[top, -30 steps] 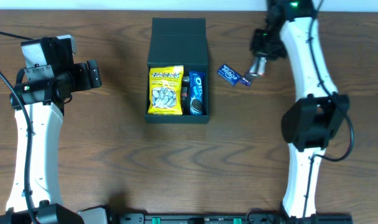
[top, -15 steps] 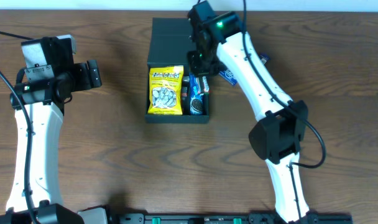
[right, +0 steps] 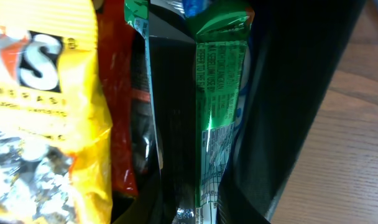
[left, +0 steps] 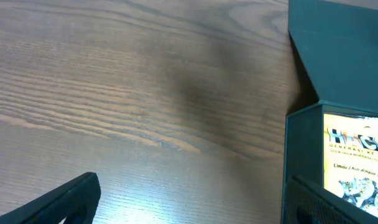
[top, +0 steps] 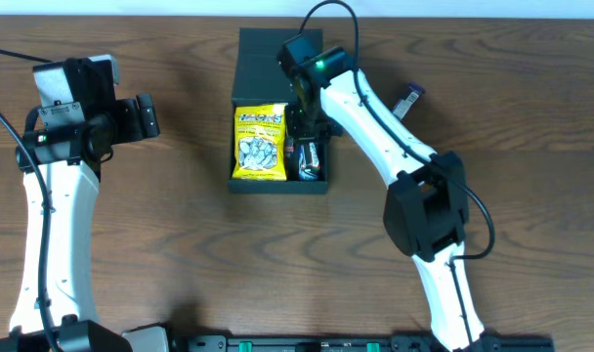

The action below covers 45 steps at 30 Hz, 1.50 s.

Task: Pack container
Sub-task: 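Release the stick pack in the box and return to the blue packets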

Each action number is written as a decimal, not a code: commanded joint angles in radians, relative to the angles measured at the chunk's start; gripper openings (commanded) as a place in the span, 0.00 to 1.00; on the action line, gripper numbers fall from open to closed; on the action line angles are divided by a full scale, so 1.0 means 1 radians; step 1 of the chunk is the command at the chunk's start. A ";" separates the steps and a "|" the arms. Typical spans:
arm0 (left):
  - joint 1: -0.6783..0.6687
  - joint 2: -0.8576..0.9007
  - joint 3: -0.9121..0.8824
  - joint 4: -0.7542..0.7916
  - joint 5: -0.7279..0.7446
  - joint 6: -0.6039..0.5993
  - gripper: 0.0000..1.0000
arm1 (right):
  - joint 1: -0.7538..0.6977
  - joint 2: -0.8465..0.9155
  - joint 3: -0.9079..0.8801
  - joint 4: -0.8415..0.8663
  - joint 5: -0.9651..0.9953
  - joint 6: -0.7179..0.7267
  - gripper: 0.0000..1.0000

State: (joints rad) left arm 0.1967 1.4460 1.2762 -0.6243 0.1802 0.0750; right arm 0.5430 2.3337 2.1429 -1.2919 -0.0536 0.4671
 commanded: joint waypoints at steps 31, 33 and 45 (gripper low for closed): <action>0.006 0.005 0.004 0.001 0.004 -0.008 0.95 | -0.275 -0.102 0.075 0.019 0.319 0.194 0.57; 0.006 0.005 0.004 0.001 0.004 -0.008 0.95 | -0.328 -0.063 0.067 0.037 0.314 0.221 0.57; 0.006 0.005 0.004 0.000 0.004 -0.008 0.95 | -0.404 0.146 0.067 0.117 0.157 0.320 0.63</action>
State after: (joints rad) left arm 0.1967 1.4460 1.2762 -0.6243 0.1802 0.0750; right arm 0.1345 2.4771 2.2082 -1.1828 0.1211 0.7364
